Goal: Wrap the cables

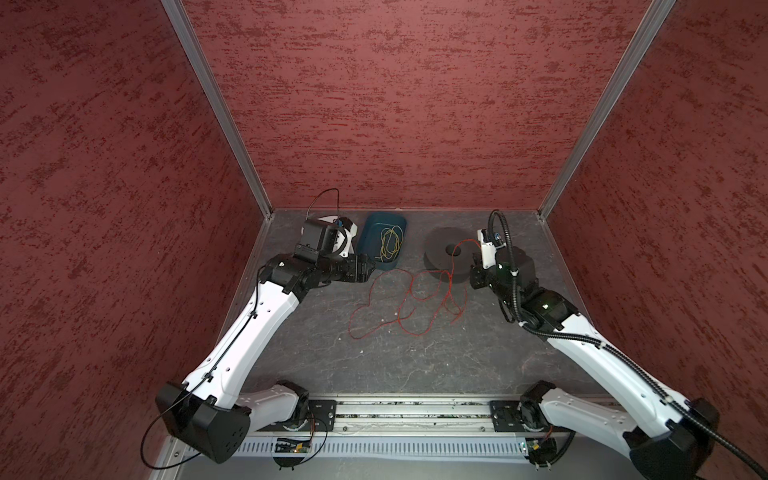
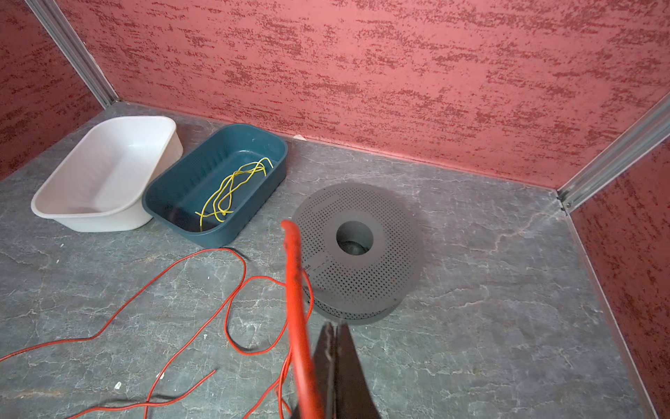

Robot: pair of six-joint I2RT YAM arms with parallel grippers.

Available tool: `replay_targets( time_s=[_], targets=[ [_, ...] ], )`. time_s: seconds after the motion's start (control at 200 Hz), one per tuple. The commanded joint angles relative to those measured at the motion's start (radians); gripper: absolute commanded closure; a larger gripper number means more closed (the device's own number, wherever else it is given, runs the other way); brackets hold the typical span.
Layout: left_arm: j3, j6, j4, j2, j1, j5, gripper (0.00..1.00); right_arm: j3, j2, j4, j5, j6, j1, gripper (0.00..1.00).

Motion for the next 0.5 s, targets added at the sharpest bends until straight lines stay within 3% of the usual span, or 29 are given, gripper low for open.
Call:
replay_targets(
  time_s=[0.0, 0.2, 0.496],
  targets=[
    [-0.049, -0.039, 0.034, 0.004, 0.007, 0.027, 0.23, -0.017, -0.022, -0.009, 0.030, 0.005, -0.006, 1.00],
    [-0.094, -0.075, -0.013, 0.047, 0.005, -0.092, 0.23, -0.023, -0.023, -0.003, 0.049, 0.014, -0.014, 1.00],
    [-0.191, -0.153, -0.054, 0.098, -0.043, -0.144, 0.28, -0.019, 0.002, 0.001, 0.054, 0.023, -0.029, 1.00]
  ],
)
